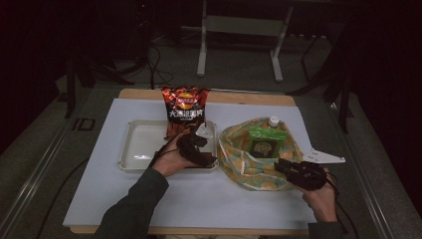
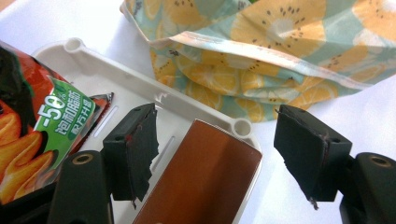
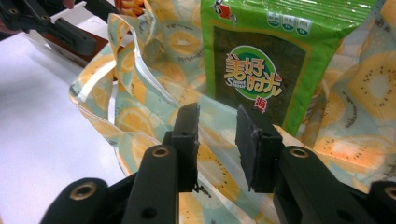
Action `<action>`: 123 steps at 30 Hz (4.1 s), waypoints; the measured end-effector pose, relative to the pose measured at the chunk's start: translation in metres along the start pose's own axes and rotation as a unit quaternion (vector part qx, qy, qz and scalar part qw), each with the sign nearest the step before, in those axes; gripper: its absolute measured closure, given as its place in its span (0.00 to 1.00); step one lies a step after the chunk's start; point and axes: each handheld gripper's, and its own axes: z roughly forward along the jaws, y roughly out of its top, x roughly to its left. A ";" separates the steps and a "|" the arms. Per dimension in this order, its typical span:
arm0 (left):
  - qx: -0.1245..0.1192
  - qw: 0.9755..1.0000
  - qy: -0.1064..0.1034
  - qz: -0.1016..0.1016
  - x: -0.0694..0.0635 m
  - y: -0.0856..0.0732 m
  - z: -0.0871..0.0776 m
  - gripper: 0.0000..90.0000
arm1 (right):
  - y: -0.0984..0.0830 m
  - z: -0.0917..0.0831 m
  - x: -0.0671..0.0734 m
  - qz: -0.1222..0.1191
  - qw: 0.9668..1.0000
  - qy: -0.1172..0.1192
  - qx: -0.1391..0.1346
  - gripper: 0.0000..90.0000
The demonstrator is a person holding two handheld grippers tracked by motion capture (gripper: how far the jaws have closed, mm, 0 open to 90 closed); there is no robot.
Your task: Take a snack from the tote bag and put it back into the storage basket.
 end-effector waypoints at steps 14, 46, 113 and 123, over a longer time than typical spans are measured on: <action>-0.036 0.999 0.021 -0.030 -0.005 -0.013 -0.013 0.36 | 0.001 -0.003 0.000 -0.003 1.000 0.006 -0.012 0.73; -0.076 0.995 0.041 -0.045 -0.051 -0.106 -0.041 0.43 | 0.027 -0.009 -0.011 -0.018 0.999 -0.041 -0.028 0.72; -0.081 0.993 0.039 -0.071 -0.044 -0.142 -0.028 0.43 | 0.048 0.045 -0.038 -0.066 0.998 0.017 0.017 0.83; -0.079 0.994 0.038 -0.066 -0.046 -0.141 -0.027 0.43 | 0.055 0.036 -0.034 -0.085 0.996 0.010 0.009 0.83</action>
